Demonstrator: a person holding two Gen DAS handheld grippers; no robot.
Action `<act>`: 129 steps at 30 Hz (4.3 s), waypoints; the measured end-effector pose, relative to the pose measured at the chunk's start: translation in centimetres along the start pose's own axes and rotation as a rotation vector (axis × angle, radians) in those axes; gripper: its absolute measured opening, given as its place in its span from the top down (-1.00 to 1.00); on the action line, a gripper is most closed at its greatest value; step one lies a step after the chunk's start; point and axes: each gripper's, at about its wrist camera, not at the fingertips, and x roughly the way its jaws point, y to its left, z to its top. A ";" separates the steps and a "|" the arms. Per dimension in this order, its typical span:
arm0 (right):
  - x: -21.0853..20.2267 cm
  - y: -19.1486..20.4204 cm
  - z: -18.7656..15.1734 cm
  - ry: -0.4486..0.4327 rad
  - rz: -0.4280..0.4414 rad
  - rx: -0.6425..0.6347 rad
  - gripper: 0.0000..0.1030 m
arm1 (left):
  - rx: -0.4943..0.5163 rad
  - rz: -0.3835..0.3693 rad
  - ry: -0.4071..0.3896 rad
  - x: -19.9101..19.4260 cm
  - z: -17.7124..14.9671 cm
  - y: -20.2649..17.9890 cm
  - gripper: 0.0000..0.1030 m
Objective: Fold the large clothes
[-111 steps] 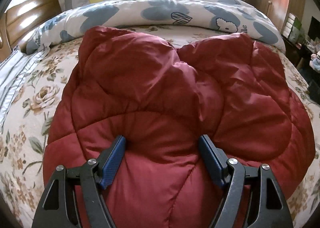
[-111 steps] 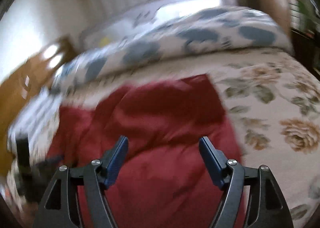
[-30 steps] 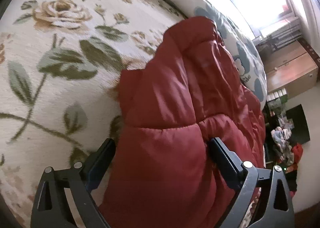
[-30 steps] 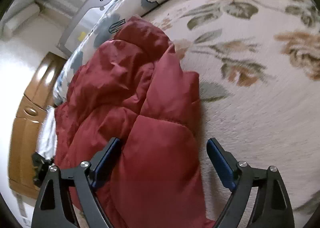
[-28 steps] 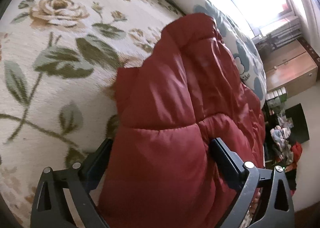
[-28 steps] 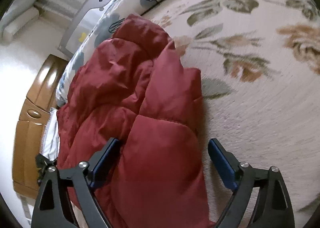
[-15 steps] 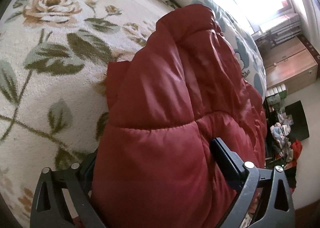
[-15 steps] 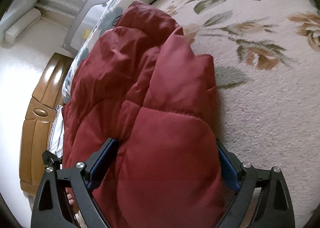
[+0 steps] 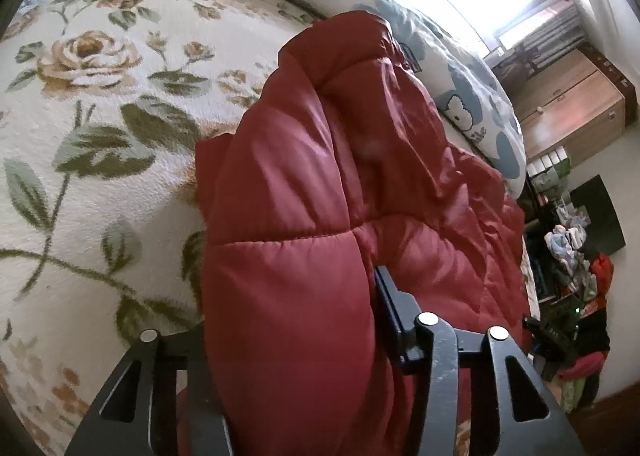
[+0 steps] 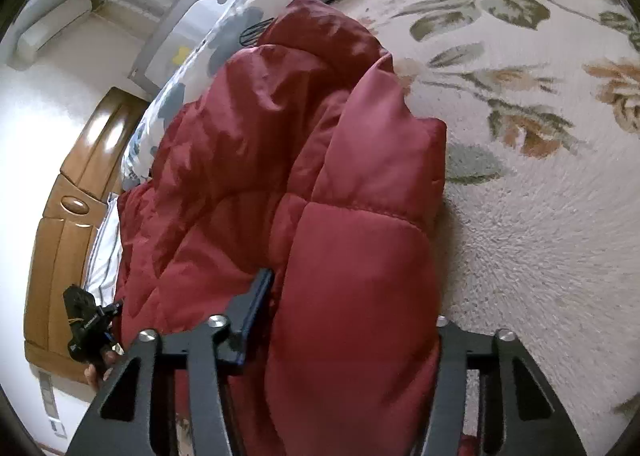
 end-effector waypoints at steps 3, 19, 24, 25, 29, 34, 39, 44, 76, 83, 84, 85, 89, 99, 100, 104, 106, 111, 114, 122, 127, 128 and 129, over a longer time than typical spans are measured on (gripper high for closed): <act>-0.9 0.3 0.1 -0.006 0.009 0.002 0.19 | 0.002 -0.007 -0.012 -1.5 -0.4 -0.4 0.21; -6.7 1.8 -5.5 0.018 0.058 -0.035 0.29 | 0.052 -0.059 -0.023 -12.8 -7.4 -0.9 0.30; -8.3 2.1 -9.1 0.043 0.074 -0.049 0.29 | 0.028 -0.066 -0.018 -16.1 -10.2 0.7 0.30; -8.5 2.2 -9.6 0.045 0.077 -0.051 0.29 | 0.020 -0.070 -0.016 -16.8 -10.8 1.0 0.30; -9.9 2.9 -12.2 0.052 0.087 -0.061 0.29 | 0.001 -0.077 -0.005 -19.2 -13.5 2.0 0.30; -10.9 3.0 -14.5 0.055 0.090 -0.055 0.29 | -0.013 -0.082 0.012 -21.6 -16.1 2.7 0.29; -11.6 2.6 -15.7 0.053 0.099 -0.034 0.28 | 0.008 -0.070 0.019 -23.1 -17.2 2.4 0.28; -11.3 2.0 -16.4 0.048 0.100 -0.006 0.27 | 0.021 -0.029 0.022 -23.1 -18.2 2.3 0.24; -9.8 1.8 -17.6 -0.016 -0.048 -0.011 -0.32 | 0.175 0.353 -0.072 -22.8 -20.3 -2.0 -0.63; -10.6 2.3 -17.2 -0.048 -0.112 -0.042 -0.52 | 0.180 0.429 -0.086 -23.3 -20.3 -3.2 -0.82; -10.8 2.3 -17.1 -0.056 -0.120 -0.046 -0.54 | 0.183 0.432 -0.087 -23.3 -20.2 -3.2 -0.82; -11.1 2.5 -17.0 -0.066 -0.131 -0.053 -0.54 | 0.187 0.438 -0.089 -23.4 -20.2 -3.5 -0.82; -11.8 3.3 -16.3 -0.093 -0.164 -0.091 -0.58 | 0.194 0.436 -0.102 -23.8 -19.4 -3.9 -0.80; -10.6 5.1 -13.3 -0.095 -0.205 -0.139 -0.65 | 0.204 0.429 -0.088 -23.0 -16.0 -4.9 -0.81; -10.5 5.2 -13.0 -0.094 -0.207 -0.138 -0.66 | 0.205 0.426 -0.084 -22.9 -15.8 -4.9 -0.81; -10.1 5.3 -12.1 -0.092 -0.211 -0.133 -0.69 | 0.203 0.423 -0.058 -22.0 -15.1 -4.8 -0.81; -10.0 5.3 -11.7 -0.095 -0.213 -0.134 -0.69 | 0.199 0.424 -0.049 -21.6 -14.8 -4.7 -0.81; -9.7 5.5 -10.4 -0.101 -0.226 -0.143 -0.70 | 0.185 0.431 -0.037 -20.5 -13.8 -4.4 -0.81; -9.1 5.8 -9.6 -0.096 -0.232 -0.156 -0.70 | 0.179 0.437 -0.021 -19.7 -13.0 -4.3 -0.81; -7.0 6.9 -7.3 -0.073 -0.237 -0.185 -0.70 | 0.213 0.480 0.020 -16.5 -9.7 -5.6 -0.81; -6.0 7.0 -5.7 -0.064 -0.243 -0.181 -0.70 | 0.228 0.507 0.043 -14.6 -8.4 -5.9 -0.81; -5.8 7.0 -5.4 -0.062 -0.242 -0.179 -0.70 | 0.231 0.505 0.042 -14.3 -8.3 -5.9 -0.81; -5.6 7.0 -5.1 -0.057 -0.236 -0.178 -0.70 | 0.237 0.499 0.038 -14.1 -8.1 -5.9 -0.81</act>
